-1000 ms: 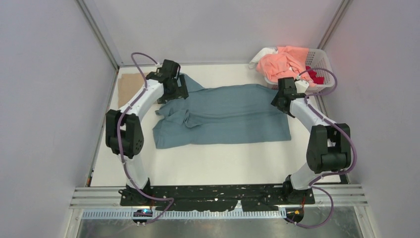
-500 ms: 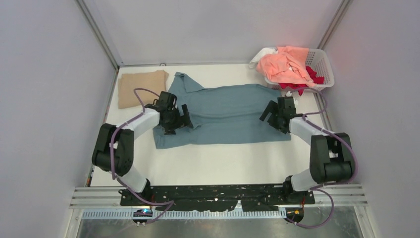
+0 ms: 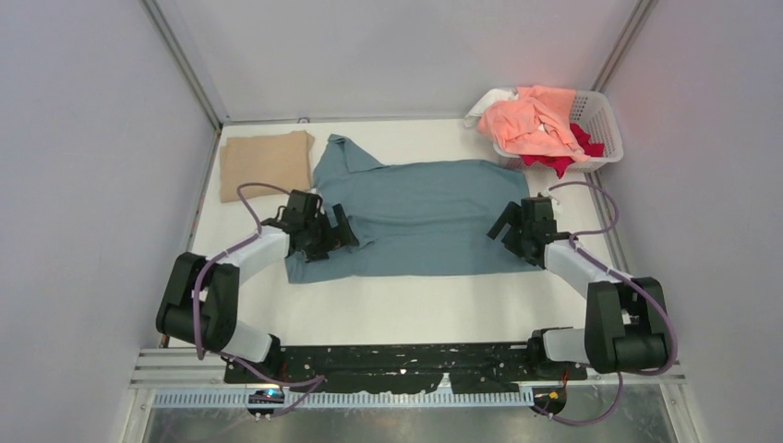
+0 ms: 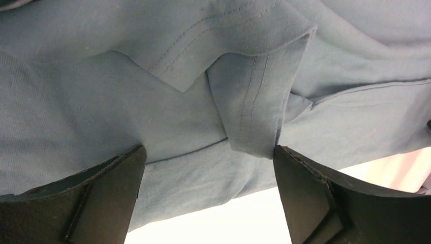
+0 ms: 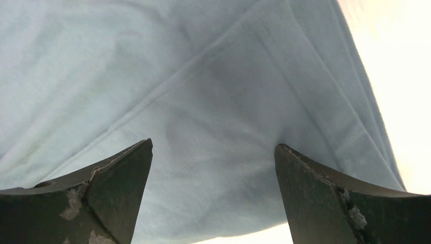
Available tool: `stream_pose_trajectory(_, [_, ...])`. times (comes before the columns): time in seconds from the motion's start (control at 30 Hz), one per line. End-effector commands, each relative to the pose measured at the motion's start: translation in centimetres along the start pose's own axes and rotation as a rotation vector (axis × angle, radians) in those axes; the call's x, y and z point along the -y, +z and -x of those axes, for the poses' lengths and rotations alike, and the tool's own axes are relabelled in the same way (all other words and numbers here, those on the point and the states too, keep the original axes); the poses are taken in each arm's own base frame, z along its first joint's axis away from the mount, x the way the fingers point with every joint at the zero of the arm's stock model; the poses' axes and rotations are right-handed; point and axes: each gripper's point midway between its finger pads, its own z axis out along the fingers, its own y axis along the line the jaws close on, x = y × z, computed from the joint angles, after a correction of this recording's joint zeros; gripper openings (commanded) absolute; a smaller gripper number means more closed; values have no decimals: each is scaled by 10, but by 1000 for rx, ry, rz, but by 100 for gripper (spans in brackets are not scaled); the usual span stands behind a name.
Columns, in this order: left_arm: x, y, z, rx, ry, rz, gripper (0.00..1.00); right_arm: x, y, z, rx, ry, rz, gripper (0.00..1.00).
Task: Fold and stack the t-shirts
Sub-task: Fold the flattened tshirt in 1/3 of the way
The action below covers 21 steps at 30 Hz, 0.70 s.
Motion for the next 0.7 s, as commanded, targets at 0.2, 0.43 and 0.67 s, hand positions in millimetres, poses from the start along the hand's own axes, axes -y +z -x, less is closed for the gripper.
stream_pose_trajectory(0.2, [-63, -21, -107, -164, -89, 91, 100, 50, -41, -64, -140, 33, -93, 95])
stream_pose_trajectory(0.43, [-72, -35, -133, -141, -82, 113, 99, 62, -62, -95, -188, 41, -57, 95])
stream_pose_trajectory(0.67, [-84, -55, -140, -98, -101, 136, 99, 64, -84, -89, -129, 64, -49, 95])
